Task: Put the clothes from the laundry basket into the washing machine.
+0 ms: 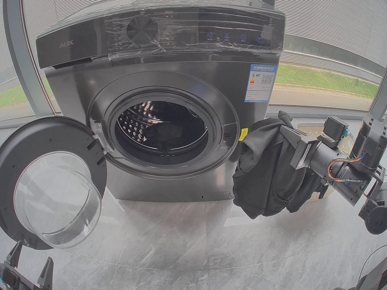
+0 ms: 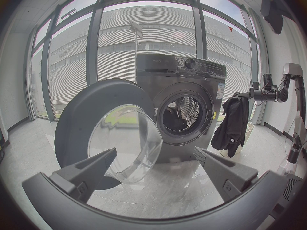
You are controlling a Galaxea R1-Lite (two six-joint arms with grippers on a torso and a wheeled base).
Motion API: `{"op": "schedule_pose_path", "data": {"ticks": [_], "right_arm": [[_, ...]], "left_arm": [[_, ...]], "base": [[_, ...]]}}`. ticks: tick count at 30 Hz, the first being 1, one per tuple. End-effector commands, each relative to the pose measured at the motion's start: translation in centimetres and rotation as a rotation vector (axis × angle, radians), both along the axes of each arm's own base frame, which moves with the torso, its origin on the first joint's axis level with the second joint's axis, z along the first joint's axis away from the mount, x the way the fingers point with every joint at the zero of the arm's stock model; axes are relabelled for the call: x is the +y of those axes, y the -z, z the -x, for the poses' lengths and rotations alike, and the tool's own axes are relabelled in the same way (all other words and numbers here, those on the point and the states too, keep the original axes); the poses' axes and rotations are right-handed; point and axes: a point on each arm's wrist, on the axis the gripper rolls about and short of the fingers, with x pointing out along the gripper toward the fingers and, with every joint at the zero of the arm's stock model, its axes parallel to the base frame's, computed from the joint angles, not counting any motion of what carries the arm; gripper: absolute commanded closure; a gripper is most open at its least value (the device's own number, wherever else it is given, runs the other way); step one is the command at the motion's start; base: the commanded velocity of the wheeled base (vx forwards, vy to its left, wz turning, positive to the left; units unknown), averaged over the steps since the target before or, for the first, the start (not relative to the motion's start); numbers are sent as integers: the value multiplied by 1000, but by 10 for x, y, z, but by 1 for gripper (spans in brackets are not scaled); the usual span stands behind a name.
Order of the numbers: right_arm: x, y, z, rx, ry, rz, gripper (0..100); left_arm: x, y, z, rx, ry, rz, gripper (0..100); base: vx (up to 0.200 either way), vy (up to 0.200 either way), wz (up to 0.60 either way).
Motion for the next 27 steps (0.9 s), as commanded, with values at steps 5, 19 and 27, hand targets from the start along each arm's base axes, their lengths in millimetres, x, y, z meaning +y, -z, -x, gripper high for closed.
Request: {"op": "schedule_pose_path", "data": {"ticks": [5, 19, 27], "right_arm": [[1, 1, 0, 1, -2, 3, 100], [2, 3, 3, 10, -14, 9, 100], [15, 7, 18, 25, -93, 7, 100]], "left_arm": [[0, 3, 0, 0, 0, 0, 0], [0, 4, 0, 1, 0, 1, 0], [0, 4, 0, -2, -3, -2, 0]], "base": [[0, 0, 0], [0, 0, 0], [0, 0, 0]]}}
